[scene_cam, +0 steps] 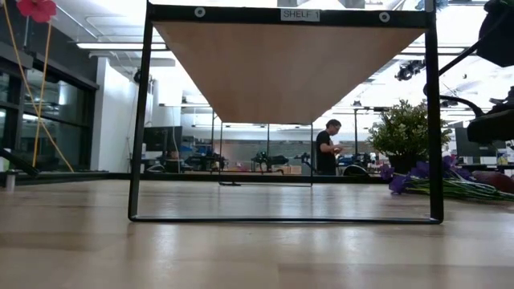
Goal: Pick and place flowers into a vace then onto a shelf
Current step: Put the red flower into the right transparent vase
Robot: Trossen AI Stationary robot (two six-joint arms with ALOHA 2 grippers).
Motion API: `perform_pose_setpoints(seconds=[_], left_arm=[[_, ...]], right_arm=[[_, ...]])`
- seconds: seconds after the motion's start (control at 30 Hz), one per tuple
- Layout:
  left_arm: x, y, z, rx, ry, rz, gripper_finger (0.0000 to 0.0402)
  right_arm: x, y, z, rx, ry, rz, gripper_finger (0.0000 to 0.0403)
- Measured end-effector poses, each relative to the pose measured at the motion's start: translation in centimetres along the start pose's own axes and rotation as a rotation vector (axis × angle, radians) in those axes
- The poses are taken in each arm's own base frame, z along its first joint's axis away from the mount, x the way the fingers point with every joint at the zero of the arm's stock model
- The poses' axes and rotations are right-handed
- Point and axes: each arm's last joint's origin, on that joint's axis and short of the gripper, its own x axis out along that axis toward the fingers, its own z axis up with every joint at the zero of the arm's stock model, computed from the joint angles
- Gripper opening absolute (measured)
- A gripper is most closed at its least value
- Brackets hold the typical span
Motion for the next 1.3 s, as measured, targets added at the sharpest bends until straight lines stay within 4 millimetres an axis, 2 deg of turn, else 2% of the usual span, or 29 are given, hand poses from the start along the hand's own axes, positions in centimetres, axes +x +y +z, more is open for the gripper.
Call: perform_pose_setpoints(seconds=[0.17, 0.3, 0.6, 1.0, 1.17, 1.3], left_arm=[[0.0, 0.0, 0.0, 0.001, -0.001, 0.002, 0.0320], [0.1, -0.2, 0.0, 0.003, 0.000, 0.007, 0.0320], [0.3, -0.4, 0.0, 0.007, 0.002, 0.013, 0.0319], [0.3, -0.4, 0.0, 0.023, 0.003, 0.014, 0.0320], [0.3, -0.4, 0.0, 0.033, 0.003, 0.014, 0.0320], [0.3, -0.4, 0.0, 0.041, 0.003, 0.014, 0.0320]], right_arm=[[0.0, 0.0, 0.0, 0.006, 0.005, -0.002, 0.0016], [-0.2, 0.1, -0.1, 0.008, 0.010, 0.004, 0.0005], [-3.1, 0.9, -0.4, 0.010, -0.014, -0.058, 0.0005], [-8.5, 1.1, -0.5, 0.001, -0.096, -0.078, 0.0003], [-11.8, 0.6, -0.6, 0.002, -0.137, -0.151, 0.0002], [-15.0, 0.8, -0.7, -0.024, -0.183, -0.101, 0.0002]])
